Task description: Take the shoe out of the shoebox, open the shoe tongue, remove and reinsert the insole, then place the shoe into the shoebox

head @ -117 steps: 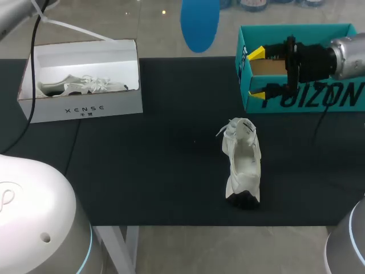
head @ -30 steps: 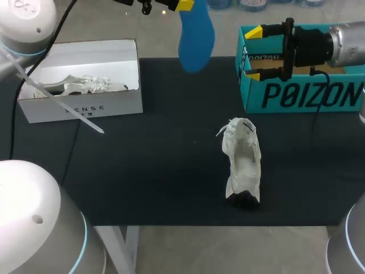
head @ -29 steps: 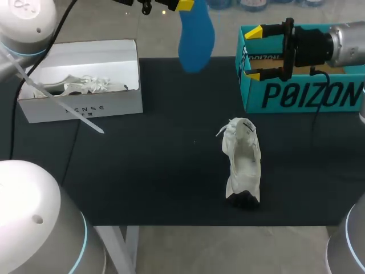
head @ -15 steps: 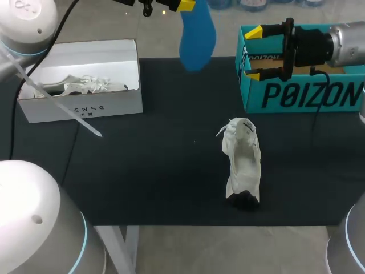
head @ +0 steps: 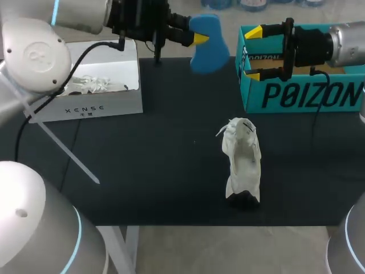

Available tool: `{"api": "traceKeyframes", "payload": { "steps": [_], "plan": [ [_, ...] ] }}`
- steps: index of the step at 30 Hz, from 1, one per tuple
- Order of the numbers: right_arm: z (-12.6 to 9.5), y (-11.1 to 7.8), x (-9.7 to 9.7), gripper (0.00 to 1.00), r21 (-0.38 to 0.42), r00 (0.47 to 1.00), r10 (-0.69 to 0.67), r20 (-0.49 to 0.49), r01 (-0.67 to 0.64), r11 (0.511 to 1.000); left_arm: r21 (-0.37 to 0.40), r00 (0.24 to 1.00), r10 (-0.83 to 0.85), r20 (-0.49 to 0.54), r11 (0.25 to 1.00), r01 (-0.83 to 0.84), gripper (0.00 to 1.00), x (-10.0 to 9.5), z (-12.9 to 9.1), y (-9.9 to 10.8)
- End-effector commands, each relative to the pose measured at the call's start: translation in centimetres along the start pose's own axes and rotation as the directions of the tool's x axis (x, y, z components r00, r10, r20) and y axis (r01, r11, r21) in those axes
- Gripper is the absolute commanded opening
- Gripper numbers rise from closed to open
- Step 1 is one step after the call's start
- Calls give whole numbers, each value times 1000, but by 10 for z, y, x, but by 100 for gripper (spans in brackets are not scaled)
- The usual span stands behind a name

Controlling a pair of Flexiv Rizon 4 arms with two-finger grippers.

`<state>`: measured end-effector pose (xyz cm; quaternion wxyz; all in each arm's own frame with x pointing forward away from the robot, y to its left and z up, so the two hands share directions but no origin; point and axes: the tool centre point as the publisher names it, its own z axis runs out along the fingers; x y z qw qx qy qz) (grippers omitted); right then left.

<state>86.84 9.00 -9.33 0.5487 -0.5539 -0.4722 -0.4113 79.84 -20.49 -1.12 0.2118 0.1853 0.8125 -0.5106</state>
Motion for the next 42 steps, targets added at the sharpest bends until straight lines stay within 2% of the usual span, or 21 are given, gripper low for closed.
{"api": "traceKeyframes", "payload": {
  "steps": [1,7,17,23,33,42],
  "plan": [
    [1,1,0,100,0,1000,0,2,0,1000,64,980,173,94,982,-180,0,19,6,11],
    [1,1,0,100,0,1000,0,2,0,1000,18,974,196,114,980,-199,0,29,23,21],
    [1,1,0,100,0,1000,0,2,0,1000,-25,956,287,53,958,-286,0,30,55,11],
    [1,1,0,100,0,1000,0,2,0,1000,-38,945,325,31,945,-324,0,24,61,6],
    [1,1,0,100,0,1000,0,2,0,1000,-115,901,432,-39,894,-434,0,6,64,-8],
    [1,1,0,100,0,1000,0,2,0,1000,-92,888,455,-68,884,-459,0,8,84,-13]
  ]
}}
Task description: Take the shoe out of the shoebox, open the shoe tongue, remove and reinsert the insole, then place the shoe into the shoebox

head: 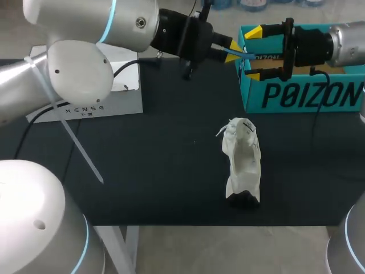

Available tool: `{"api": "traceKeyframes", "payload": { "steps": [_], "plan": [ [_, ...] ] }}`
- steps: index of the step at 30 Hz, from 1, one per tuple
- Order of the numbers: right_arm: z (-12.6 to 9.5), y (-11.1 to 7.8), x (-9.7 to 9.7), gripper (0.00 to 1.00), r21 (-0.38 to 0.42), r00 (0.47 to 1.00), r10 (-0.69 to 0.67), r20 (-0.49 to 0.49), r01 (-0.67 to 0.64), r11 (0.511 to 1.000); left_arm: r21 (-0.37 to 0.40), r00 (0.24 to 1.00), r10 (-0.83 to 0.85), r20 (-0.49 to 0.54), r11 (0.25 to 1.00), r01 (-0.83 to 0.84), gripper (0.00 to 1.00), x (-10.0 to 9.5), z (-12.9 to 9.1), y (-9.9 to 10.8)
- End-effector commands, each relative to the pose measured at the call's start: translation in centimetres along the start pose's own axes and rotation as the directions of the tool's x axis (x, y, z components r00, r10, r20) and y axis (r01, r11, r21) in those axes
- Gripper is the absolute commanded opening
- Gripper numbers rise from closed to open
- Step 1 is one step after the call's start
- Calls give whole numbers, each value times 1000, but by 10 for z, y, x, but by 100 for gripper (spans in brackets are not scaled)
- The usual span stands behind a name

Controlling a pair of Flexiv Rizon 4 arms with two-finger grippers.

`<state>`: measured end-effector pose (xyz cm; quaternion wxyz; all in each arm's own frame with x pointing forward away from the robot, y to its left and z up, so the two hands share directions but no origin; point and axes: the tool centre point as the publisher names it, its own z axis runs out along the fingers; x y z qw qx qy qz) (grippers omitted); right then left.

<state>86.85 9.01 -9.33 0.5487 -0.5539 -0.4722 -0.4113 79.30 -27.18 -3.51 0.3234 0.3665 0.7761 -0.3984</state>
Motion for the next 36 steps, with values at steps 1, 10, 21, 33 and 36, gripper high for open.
{"api": "traceKeyframes", "payload": {
  "steps": [1,10,21,33,36],
  "plan": [
    [1,1,0,100,0,1000,0,2,0,1000,9,1000,3,-15,1000,-2,0,-4,18,-1],
    [1,1,0,0,0,1000,0,2,0,1000,15,1000,-7,-20,1000,7,0,2,23,0],
    [1,1,0,0,0,1000,0,2,0,1000,-1,1000,-16,-24,1000,16,0,6,17,0],
    [1,1,0,0,0,1000,0,2,0,1000,25,998,-64,-21,998,64,0,15,14,0],
    [1,1,0,0,0,1000,0,2,0,1000,70,995,-84,-61,994,88,40,18,12,0]
  ]
}}
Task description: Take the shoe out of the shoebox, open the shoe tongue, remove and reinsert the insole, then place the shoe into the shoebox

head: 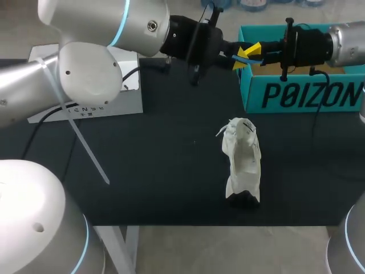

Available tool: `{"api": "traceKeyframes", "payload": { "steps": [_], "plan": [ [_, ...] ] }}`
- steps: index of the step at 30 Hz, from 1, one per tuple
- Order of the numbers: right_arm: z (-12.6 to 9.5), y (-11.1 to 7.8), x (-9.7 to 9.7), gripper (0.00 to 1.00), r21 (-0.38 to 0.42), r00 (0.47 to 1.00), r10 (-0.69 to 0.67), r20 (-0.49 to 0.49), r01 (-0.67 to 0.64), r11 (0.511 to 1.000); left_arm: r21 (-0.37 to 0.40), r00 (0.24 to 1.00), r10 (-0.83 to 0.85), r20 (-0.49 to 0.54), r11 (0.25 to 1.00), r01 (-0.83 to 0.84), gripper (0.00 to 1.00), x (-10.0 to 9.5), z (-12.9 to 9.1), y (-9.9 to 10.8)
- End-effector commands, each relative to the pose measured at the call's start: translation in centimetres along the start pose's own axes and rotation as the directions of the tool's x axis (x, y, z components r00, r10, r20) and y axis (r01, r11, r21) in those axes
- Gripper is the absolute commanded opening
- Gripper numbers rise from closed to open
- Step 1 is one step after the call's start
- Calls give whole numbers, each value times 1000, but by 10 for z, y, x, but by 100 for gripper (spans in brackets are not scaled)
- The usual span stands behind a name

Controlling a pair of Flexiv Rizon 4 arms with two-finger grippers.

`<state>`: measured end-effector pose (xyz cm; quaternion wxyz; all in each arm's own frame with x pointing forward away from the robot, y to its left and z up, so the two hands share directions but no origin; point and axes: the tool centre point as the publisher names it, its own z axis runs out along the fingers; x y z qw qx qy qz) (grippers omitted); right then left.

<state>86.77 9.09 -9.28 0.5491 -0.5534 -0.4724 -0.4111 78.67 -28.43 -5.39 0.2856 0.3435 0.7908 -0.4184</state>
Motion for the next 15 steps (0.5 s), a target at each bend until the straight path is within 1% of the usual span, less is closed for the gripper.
{"api": "traceKeyframes", "payload": {
  "steps": [1,4,9,12,15],
  "plan": [
    [0,1,0,0,-1,1000,0,2,0,1000,69,999,-2,-54,998,6,100,6,-8,3],
    [0,1,0,0,-1,1000,0,2,0,1000,88,991,-34,-131,995,46,100,12,-16,8],
    [0,1,0,0,-1,1000,0,2,0,1000,97,962,-95,-254,988,123,100,15,-42,26],
    [0,1,0,0,-1,1000,0,2,0,1000,78,939,-79,-335,991,112,100,11,-56,34],
    [0,1,0,0,-1,1000,0,2,0,1000,41,914,-51,-403,996,74,100,4,-66,38]
  ]
}}
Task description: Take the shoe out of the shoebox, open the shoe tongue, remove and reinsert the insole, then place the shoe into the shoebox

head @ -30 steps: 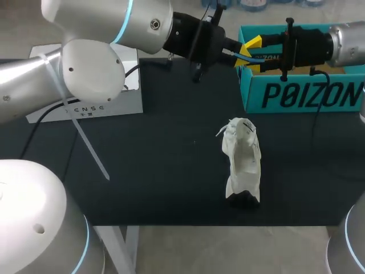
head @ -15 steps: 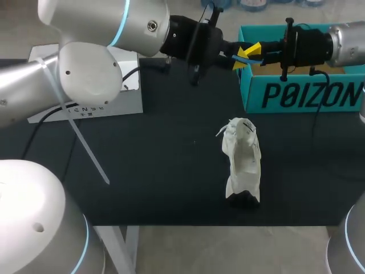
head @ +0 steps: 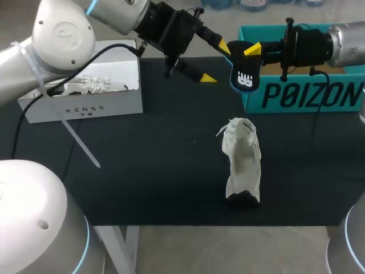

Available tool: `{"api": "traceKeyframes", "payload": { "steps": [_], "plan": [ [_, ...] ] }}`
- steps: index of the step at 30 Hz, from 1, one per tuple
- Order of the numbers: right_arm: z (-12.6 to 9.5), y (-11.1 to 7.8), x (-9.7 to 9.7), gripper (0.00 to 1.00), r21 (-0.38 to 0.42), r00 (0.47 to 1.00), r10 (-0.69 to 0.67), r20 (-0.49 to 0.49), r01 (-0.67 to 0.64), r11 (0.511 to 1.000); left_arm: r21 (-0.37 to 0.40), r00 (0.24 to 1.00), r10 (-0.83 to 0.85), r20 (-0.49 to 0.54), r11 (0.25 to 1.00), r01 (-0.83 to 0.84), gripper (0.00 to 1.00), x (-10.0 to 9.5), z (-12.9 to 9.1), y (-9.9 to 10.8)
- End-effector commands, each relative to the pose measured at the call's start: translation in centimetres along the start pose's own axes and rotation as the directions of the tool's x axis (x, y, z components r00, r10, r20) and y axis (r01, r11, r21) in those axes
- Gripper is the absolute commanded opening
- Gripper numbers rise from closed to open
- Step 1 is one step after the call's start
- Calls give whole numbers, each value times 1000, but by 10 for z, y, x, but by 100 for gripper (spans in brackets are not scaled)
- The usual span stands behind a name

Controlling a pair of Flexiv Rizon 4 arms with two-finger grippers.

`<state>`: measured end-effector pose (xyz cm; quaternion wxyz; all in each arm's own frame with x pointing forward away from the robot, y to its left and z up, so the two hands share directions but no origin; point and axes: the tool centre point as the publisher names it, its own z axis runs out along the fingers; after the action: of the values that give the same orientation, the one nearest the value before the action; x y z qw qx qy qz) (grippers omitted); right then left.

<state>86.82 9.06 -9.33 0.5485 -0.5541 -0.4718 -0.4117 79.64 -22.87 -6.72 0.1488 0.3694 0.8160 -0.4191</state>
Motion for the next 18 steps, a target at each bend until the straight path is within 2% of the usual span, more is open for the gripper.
{"api": "traceKeyframes", "payload": {
  "steps": [1,4,6,7,18],
  "plan": [
    [0,1,0,0,1,1000,0,2,0,1000,-69,982,21,-186,997,-34,100,-12,-33,-2],
    [0,1,0,0,1,1000,0,2,0,1000,-102,963,76,-258,989,-105,100,-17,-43,0],
    [0,1,0,0,1,1000,0,2,0,1000,-187,942,109,-316,967,-174,100,-19,-45,3],
    [0,1,0,0,1,1000,0,2,0,1000,-259,940,92,-327,948,-183,100,-23,-45,5],
    [0,1,0,0,1,1000,0,2,0,1000,-259,940,92,-327,948,-183,100,-23,-45,5]
  ]
}}
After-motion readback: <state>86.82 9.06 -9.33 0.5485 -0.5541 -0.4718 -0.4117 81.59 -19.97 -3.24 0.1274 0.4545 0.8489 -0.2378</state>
